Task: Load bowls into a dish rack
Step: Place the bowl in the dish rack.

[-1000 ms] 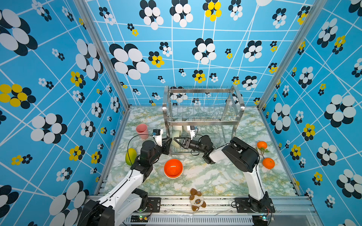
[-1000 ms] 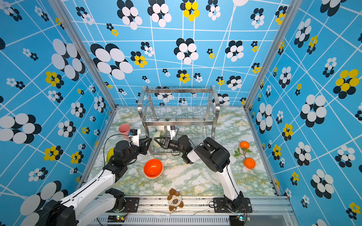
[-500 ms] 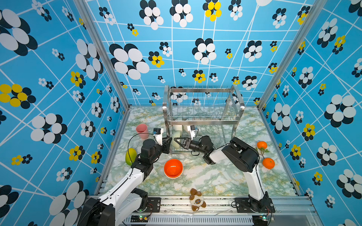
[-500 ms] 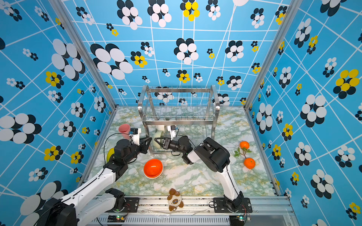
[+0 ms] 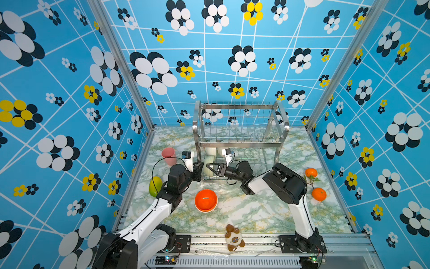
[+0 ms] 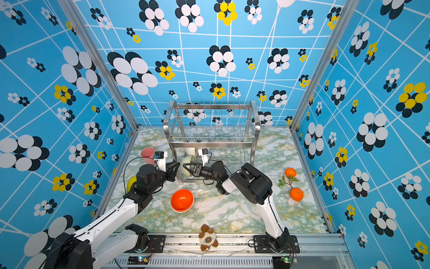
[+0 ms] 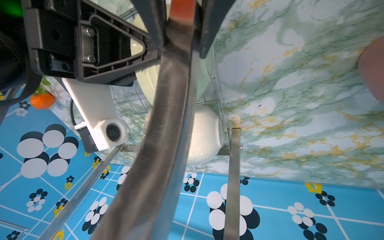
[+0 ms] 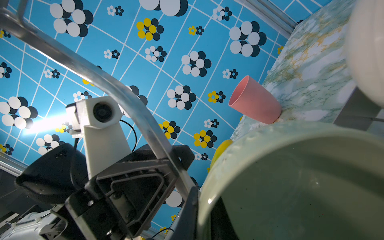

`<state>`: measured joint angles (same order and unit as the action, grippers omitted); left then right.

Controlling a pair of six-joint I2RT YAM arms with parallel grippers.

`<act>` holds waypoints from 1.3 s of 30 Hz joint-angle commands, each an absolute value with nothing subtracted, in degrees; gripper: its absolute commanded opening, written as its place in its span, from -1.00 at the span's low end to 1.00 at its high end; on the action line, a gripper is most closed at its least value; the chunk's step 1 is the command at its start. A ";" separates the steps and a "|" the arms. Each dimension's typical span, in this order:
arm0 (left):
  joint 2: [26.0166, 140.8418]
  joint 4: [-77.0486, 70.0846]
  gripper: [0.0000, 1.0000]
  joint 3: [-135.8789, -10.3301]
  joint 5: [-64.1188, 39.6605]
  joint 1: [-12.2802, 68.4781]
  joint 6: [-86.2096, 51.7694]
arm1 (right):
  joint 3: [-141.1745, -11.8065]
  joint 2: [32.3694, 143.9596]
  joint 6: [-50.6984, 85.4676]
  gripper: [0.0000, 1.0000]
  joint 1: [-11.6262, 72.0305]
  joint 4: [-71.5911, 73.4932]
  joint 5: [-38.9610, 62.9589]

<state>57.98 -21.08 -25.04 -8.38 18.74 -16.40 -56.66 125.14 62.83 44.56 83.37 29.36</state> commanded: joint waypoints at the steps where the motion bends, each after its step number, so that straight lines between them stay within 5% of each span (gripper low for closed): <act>1: 58.42 -21.89 -1.00 -27.16 -5.54 18.19 -21.37 | -57.00 127.70 64.22 -0.73 45.70 80.69 35.74; 39: 58.10 -20.77 -1.00 -27.67 -5.45 18.19 -21.27 | -58.62 129.51 62.93 -0.66 42.21 80.64 41.77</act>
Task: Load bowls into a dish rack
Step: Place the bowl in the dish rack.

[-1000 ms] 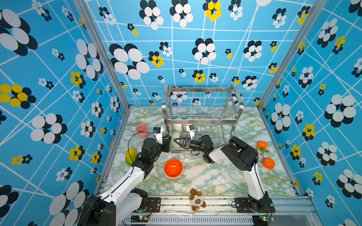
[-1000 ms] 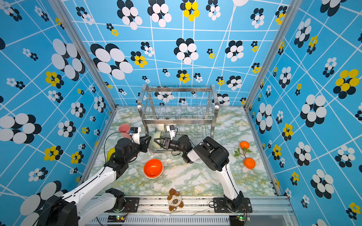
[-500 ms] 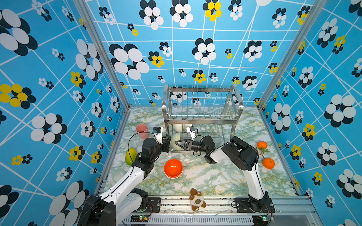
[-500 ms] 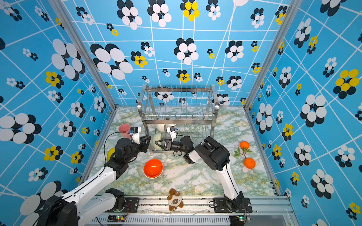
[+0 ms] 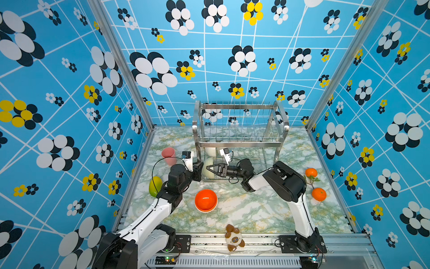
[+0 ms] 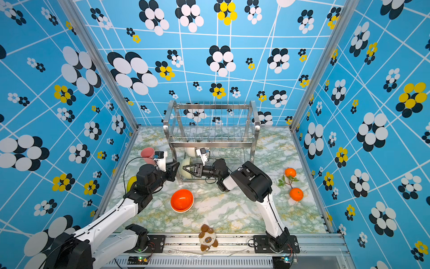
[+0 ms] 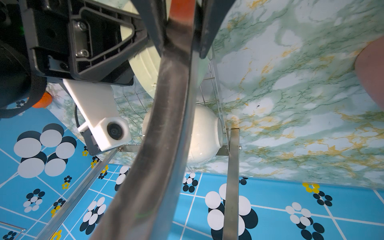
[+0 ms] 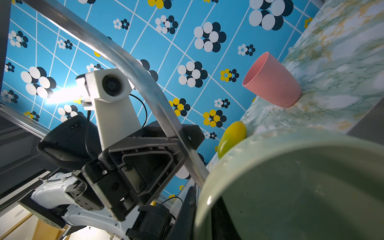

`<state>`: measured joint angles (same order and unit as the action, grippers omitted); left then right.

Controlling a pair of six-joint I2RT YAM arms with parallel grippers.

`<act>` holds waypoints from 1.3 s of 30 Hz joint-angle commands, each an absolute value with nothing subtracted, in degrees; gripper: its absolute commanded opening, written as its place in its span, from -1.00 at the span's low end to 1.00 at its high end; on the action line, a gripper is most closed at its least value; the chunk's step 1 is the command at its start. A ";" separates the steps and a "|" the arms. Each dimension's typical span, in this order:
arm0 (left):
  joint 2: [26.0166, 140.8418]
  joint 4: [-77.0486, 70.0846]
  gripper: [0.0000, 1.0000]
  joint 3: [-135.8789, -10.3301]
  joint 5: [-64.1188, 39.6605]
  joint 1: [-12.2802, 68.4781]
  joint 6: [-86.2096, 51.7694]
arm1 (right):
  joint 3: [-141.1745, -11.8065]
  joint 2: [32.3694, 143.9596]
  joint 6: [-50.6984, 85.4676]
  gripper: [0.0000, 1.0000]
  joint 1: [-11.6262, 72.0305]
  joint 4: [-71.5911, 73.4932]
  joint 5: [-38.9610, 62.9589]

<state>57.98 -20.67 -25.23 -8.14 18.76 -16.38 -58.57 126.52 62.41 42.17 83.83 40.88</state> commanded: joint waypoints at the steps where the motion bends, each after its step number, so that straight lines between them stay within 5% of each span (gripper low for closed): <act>1: 58.18 -20.77 -1.00 -27.60 -5.45 18.12 -21.31 | -58.31 129.68 62.98 -0.66 42.18 80.68 41.51; 14: 59.06 -21.02 -1.00 -27.97 -5.80 18.17 -21.59 | -54.47 128.27 63.59 -0.64 41.40 80.69 39.64; 19: 59.48 -21.02 -1.00 -28.46 -5.98 18.26 -21.56 | -53.44 127.71 63.47 -1.00 41.29 80.62 39.29; 39: 60.12 -21.10 -1.00 -28.83 -6.33 18.40 -21.78 | -57.12 126.26 64.13 -1.00 40.89 80.68 42.26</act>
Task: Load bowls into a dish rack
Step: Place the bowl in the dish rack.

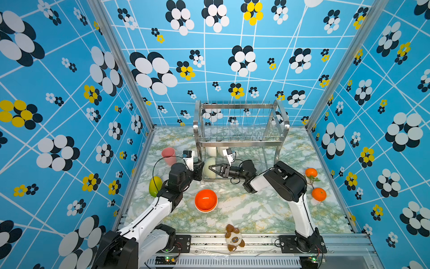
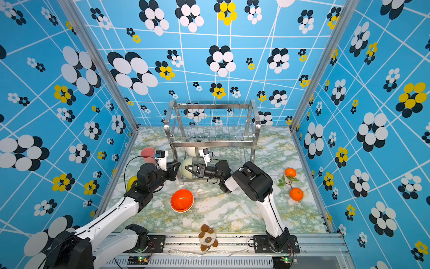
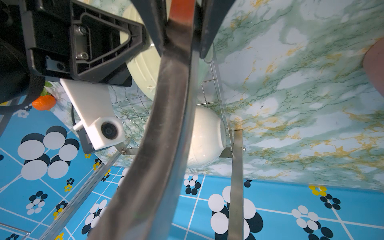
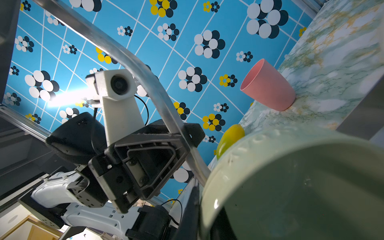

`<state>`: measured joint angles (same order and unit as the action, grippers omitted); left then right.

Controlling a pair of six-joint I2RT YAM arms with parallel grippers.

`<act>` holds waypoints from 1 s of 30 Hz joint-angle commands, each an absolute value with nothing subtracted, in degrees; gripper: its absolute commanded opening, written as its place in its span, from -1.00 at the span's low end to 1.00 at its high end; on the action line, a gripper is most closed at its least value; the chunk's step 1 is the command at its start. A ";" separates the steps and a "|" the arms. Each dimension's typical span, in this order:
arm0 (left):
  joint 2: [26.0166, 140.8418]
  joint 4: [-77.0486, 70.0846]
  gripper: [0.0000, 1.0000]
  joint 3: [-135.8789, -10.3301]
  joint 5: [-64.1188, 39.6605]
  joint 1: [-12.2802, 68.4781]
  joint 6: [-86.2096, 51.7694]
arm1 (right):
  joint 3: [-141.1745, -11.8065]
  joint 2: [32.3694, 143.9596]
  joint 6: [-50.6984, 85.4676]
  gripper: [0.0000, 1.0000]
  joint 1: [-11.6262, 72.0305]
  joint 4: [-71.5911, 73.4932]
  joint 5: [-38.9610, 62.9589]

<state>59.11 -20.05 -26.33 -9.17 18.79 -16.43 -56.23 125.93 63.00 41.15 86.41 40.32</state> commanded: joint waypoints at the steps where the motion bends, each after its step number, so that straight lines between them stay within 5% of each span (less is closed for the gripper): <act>1: 60.13 -21.13 -1.00 -28.78 -6.33 18.44 -21.78 | -57.68 126.72 64.16 -1.00 40.95 80.72 42.36; 30: 61.51 -21.45 -1.00 -29.47 -6.55 18.95 -21.74 | -52.46 129.44 63.42 -1.00 38.00 80.62 42.36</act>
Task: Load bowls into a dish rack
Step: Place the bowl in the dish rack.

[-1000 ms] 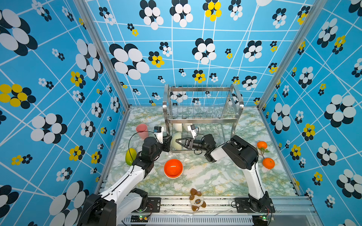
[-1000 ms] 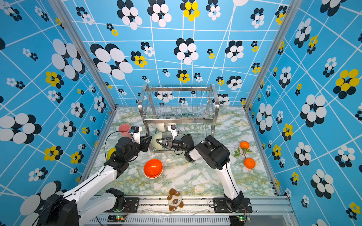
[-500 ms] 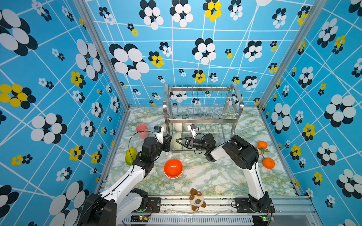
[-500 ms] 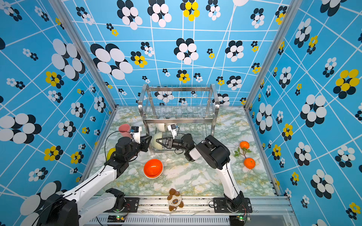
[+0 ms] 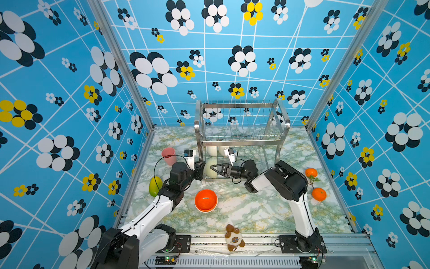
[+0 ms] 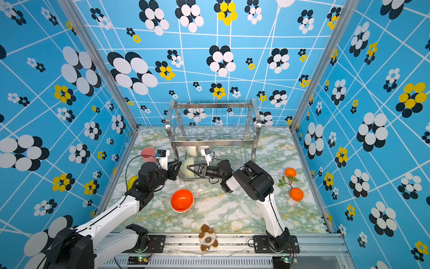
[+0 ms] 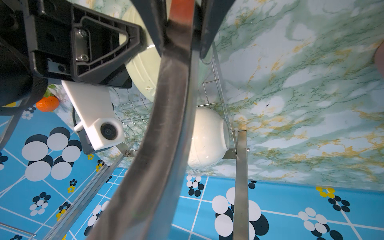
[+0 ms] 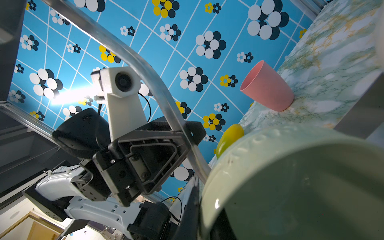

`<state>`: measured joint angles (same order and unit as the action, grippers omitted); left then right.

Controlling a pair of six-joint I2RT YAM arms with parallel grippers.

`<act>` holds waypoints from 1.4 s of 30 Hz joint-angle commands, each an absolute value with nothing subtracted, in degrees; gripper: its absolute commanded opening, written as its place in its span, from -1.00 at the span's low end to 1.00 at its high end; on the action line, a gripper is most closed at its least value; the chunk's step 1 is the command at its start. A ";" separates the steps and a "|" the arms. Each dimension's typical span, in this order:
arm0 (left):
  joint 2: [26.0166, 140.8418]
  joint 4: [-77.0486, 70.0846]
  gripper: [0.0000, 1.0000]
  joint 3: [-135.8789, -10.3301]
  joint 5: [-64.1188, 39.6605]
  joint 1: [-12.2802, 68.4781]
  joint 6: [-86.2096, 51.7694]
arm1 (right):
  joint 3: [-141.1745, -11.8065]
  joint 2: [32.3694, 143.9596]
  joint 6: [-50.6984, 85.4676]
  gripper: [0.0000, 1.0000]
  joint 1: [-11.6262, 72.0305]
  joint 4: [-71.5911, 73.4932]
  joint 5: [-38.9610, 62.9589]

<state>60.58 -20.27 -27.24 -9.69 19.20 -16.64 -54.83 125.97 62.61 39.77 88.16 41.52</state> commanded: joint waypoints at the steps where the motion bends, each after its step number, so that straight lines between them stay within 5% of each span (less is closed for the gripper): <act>1: 61.57 -21.49 -1.00 -29.53 -6.48 18.94 -21.72 | -52.56 129.46 63.60 -1.00 37.90 80.62 42.36; 10: 61.97 -21.47 -1.00 -29.88 -6.70 19.05 -21.67 | -51.85 129.46 63.73 -1.00 36.22 80.52 42.70; 25: 62.25 -21.39 -1.00 -30.21 -6.83 19.13 -21.62 | -50.59 129.11 64.26 -0.71 34.56 80.60 43.24; 42: 61.96 -21.23 -1.00 -30.15 -6.61 19.18 -21.37 | -51.83 128.43 65.40 -0.74 33.57 80.60 45.63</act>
<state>61.80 -20.49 -28.10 -10.11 19.64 -16.69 -53.32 126.72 64.14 34.04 87.72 43.92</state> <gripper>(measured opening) 0.245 0.138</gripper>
